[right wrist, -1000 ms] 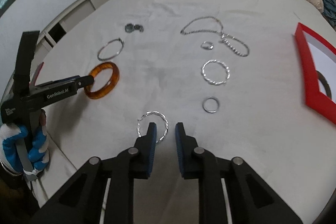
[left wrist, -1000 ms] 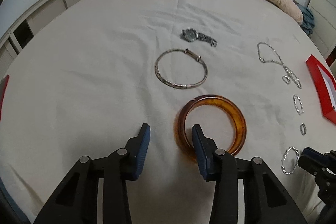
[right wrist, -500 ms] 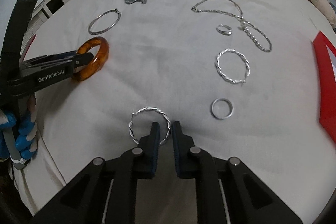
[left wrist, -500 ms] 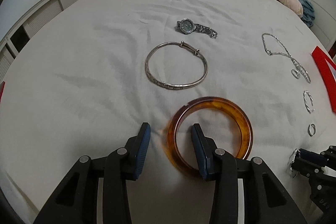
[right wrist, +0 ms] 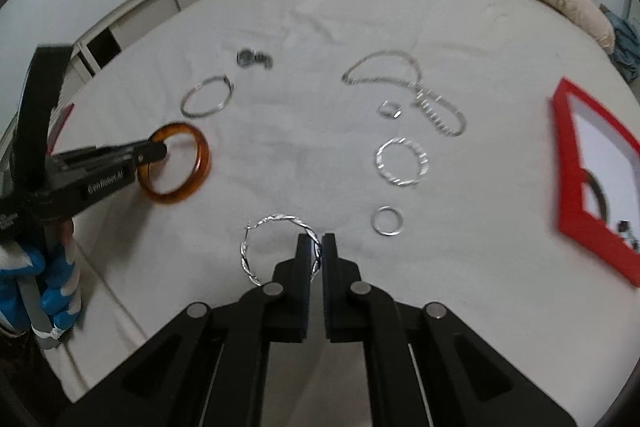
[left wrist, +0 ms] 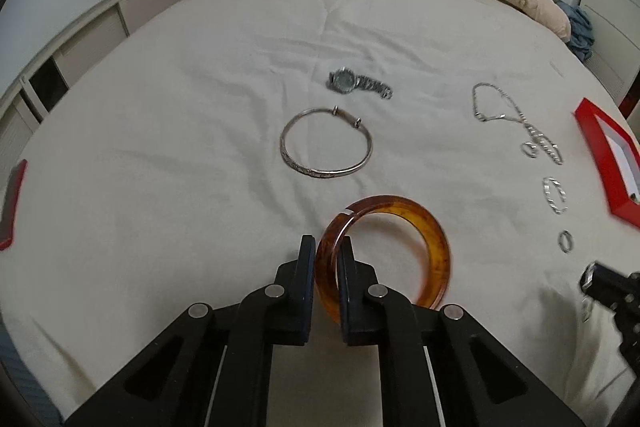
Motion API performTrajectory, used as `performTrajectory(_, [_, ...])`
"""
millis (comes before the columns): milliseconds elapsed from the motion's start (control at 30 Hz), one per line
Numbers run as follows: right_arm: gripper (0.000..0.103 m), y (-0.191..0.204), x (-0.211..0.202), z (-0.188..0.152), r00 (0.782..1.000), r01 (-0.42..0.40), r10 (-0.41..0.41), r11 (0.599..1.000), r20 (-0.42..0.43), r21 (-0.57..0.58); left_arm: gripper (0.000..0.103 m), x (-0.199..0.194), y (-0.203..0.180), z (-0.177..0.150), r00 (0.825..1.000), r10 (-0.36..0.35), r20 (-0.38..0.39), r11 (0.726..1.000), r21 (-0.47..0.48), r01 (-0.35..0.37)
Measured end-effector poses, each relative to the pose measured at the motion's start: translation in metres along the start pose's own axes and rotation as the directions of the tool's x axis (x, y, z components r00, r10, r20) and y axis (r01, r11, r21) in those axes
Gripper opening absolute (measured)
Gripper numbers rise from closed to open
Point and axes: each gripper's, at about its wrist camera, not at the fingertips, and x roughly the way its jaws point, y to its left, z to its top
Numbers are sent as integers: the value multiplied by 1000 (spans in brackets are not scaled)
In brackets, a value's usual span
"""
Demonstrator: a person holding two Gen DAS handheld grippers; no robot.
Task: Organize jewelry
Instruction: 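Carry the amber bangle and twisted hoop over the red box and lower them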
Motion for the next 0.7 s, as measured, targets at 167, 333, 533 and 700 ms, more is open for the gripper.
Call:
performTrajectory(167, [4, -5, -47, -9, 997, 32, -33, 999, 63, 18, 10, -36, -10, 2, 999, -2, 42, 1000, 21, 1])
performTrajectory(333, [4, -16, -89, -25, 991, 61, -67, 997, 117, 54, 10, -62, -35, 8, 997, -31, 65, 999, 45, 29])
performTrajectory(533, [4, -44, -130, -39, 978, 95, -115, 989, 175, 116, 10, -87, -84, 8, 993, -96, 73, 991, 100, 88])
performTrajectory(700, [4, -80, -155, -49, 967, 121, -156, 977, 201, 177, 10, -92, -131, 15, 986, -155, 61, 979, 146, 145])
